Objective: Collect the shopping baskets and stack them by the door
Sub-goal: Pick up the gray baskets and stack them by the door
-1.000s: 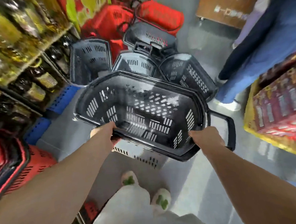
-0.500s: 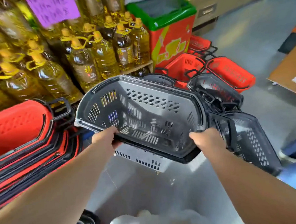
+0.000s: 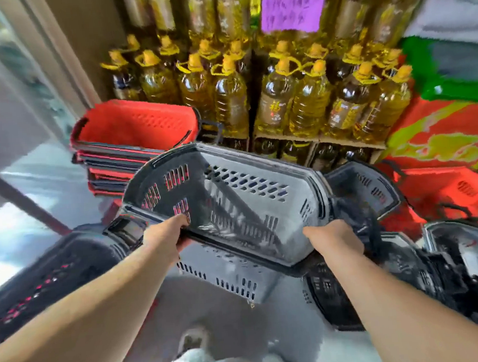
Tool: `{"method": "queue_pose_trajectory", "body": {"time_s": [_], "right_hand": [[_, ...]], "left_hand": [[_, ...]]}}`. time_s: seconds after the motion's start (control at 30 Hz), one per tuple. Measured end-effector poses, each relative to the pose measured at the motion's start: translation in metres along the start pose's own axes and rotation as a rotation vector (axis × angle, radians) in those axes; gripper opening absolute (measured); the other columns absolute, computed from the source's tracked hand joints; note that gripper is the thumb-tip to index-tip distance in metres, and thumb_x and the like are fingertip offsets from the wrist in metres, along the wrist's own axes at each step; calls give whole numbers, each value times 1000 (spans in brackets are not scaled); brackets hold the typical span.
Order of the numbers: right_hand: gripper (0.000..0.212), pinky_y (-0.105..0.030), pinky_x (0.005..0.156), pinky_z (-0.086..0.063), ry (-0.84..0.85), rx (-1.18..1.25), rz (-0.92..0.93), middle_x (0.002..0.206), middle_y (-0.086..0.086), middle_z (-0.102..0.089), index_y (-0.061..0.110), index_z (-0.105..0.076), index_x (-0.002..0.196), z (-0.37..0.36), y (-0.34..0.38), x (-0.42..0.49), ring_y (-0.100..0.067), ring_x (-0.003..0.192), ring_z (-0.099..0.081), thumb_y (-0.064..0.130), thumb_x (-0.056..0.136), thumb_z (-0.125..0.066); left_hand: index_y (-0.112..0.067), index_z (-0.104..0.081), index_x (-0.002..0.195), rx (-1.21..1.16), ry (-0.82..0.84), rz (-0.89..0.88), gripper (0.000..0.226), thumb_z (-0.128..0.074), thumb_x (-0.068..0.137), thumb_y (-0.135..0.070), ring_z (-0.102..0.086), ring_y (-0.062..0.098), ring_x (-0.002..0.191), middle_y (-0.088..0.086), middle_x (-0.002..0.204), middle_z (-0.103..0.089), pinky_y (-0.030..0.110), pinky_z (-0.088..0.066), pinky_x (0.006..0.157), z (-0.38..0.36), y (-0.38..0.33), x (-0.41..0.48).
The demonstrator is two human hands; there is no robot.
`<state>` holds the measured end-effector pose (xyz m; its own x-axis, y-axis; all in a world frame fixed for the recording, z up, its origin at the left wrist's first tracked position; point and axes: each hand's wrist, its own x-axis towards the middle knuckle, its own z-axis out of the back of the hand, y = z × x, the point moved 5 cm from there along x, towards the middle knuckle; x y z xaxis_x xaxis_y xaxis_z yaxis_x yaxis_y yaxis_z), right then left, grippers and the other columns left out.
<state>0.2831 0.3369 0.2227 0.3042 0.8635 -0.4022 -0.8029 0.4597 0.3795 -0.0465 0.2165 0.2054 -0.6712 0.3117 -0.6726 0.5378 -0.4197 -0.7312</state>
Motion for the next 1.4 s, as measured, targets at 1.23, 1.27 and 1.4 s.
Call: {"method": "queue_pose_trajectory", "body": {"time_s": [1.23,1.27,1.4], "right_hand": [[39,-33,74,-36,292,-416,1141,94,-11,-70,13,-56,75,-304,403,-289,-34,89,-61,47,63,-72],[41,-33,75,-37,306,-438,1135,98,-11,-69,12,-61,84,-307,407,-287,-34,95,-62,47,64,-70],[35,-31,74,-37,336,-498,1139,105,-11,-68,16,-55,79,-321,436,-282,-33,102,-62,44,63,-69]], "left_hand": [[-7,-46,74,-893,-664,188,14,-52,86,-3,-53,11,56,8,67,-49,16,-47,37,408,43,50],[-8,-48,74,-885,-678,184,13,-52,85,-3,-54,11,58,7,67,-51,16,-48,37,407,41,52],[-12,-45,68,-911,-740,144,21,-53,86,-5,-45,3,28,-4,34,-48,13,-42,33,405,22,65]]}}
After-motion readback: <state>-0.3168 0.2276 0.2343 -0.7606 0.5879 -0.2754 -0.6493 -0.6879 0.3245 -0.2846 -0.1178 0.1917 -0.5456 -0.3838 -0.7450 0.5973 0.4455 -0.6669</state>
